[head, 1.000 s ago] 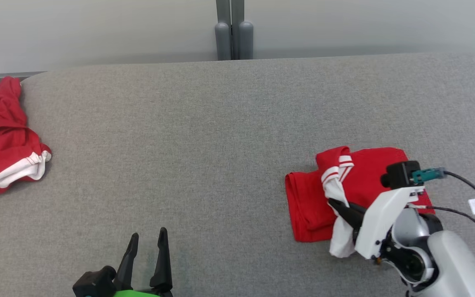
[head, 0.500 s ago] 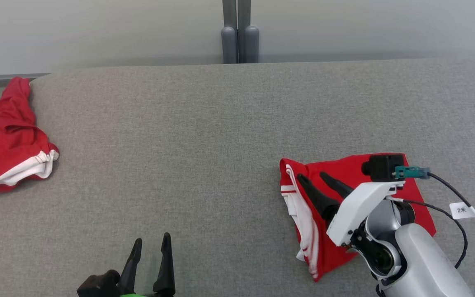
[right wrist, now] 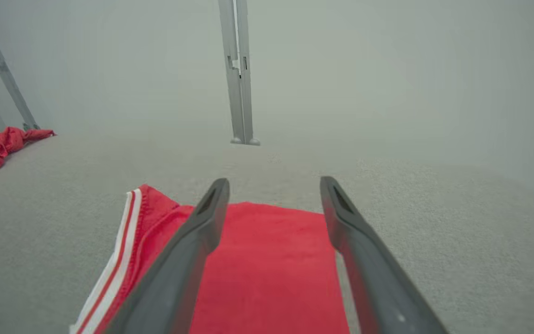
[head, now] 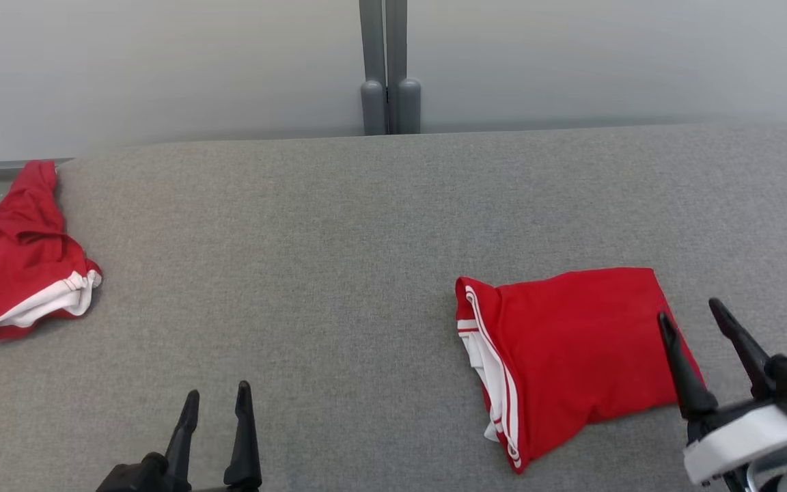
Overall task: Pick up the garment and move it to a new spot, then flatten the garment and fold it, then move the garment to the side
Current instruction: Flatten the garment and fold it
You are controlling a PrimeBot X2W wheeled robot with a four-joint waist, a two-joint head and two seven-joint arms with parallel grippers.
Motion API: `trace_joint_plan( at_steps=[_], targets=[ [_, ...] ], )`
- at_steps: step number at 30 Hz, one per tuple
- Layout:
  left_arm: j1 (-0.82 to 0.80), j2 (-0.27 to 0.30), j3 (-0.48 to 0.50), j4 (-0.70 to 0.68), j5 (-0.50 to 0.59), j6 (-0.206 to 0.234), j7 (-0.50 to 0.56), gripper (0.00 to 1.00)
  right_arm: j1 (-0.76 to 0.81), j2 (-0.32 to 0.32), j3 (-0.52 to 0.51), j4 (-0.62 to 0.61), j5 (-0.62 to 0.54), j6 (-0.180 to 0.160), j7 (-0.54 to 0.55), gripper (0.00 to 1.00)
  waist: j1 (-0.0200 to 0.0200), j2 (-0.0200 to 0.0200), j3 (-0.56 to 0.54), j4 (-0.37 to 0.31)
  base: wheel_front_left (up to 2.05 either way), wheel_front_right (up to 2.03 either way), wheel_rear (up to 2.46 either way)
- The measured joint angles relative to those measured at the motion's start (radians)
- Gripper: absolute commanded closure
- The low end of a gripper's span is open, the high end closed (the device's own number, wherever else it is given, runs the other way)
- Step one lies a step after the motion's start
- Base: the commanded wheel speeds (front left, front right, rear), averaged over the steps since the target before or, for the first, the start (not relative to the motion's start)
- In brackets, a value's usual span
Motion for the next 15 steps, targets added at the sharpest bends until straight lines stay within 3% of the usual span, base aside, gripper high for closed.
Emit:
trace_joint_plan(
  at_steps=[4, 9, 15],
  targets=[
    [0.026, 0.000, 0.052, -0.044, 0.046, 0.008, 0.000, 0.00, 0.050, -0.016, -0.010, 0.066, -0.140, 0.001, -0.041, 0.00, 0.0000, 0.0000, -0.023, -0.005, 0.00, 0.00, 0.00],
    [0.048, 0.000, 0.107, -0.076, 0.111, -0.002, 0.000, 0.00, 0.101, 0.066, -0.109, 0.037, -0.203, 0.001, -0.044, 0.00, 0.0000, 0.0000, -0.036, -0.017, 0.00, 0.00, 0.00],
    [0.068, 0.000, 0.131, -0.061, 0.168, -0.055, 0.000, 0.00, 0.149, 0.145, -0.192, 0.013, -0.227, 0.001, -0.045, 0.00, 0.0000, 0.0000, -0.041, -0.024, 0.00, 0.00, 0.00]
  ],
)
